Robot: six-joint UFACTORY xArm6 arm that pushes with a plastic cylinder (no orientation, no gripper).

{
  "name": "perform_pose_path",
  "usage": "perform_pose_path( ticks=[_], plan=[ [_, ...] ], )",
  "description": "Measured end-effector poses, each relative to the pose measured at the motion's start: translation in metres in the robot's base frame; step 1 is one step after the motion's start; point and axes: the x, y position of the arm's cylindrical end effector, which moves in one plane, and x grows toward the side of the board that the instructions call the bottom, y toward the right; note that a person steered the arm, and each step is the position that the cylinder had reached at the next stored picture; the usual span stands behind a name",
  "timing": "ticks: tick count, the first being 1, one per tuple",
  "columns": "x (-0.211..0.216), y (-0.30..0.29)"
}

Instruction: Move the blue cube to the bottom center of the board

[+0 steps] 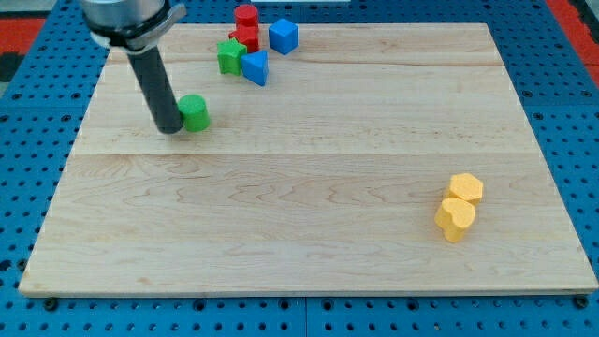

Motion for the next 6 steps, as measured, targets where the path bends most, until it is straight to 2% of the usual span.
perform_pose_path(
  ticks=[1, 2, 3, 4, 5, 6],
  plan=[
    [-0.024, 0.056],
    [-0.043, 0.068],
    [-0.044, 0.071],
    [-0.077, 0.092],
    [-0.038, 0.095],
    [-0.026, 0.101]
  ],
)
